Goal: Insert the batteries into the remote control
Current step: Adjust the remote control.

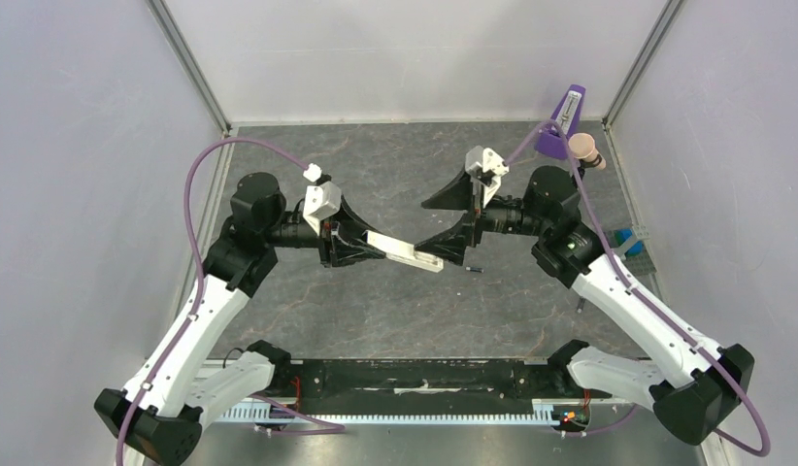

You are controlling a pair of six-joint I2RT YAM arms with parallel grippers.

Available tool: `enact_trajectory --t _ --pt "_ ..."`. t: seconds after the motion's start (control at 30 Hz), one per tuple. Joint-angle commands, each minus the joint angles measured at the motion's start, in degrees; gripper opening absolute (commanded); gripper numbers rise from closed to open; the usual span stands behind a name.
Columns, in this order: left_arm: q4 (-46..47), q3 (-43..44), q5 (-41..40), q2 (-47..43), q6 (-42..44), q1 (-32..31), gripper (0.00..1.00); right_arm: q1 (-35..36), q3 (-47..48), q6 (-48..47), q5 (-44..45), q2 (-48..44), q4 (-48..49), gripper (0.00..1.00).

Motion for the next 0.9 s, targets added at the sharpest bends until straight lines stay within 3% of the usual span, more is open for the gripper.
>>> enact_trajectory --t 0.0,0.2,0.37,0.43,0.57,0.77,0.87 --pt "0.48 2.43 6.20 0.45 -3.84 0.12 0.02 3.39 5.82 -9.67 -6.95 2.55 -9.16 0.98" --pt "4.80 1.54 5.46 -0.31 -6.13 0.15 0.02 8.90 10.15 -19.75 -4.89 5.83 -21.76 0.98" --pt "5.70 1.57 3.47 -0.56 -7.82 0.15 0.02 12.61 9.31 -22.67 5.85 5.78 -23.04 0.93" --pt "5.71 1.29 2.61 -0.74 -7.56 0.16 0.02 12.90 9.14 -22.84 8.49 5.60 -23.27 0.86" --pt "4.54 0.55 -0.73 -1.46 -5.31 0.14 0.02 13.07 8.71 -22.81 12.57 4.61 -22.67 0.61" --pt "6.23 -2.33 -7.57 -3.33 -4.64 0.16 0.02 13.22 7.45 -20.73 15.46 3.90 -19.71 0.40" --pt "7.82 -3.23 -9.57 -3.70 -5.93 0.16 0.08 13.46 8.72 -20.11 16.13 4.92 -20.20 0.25"
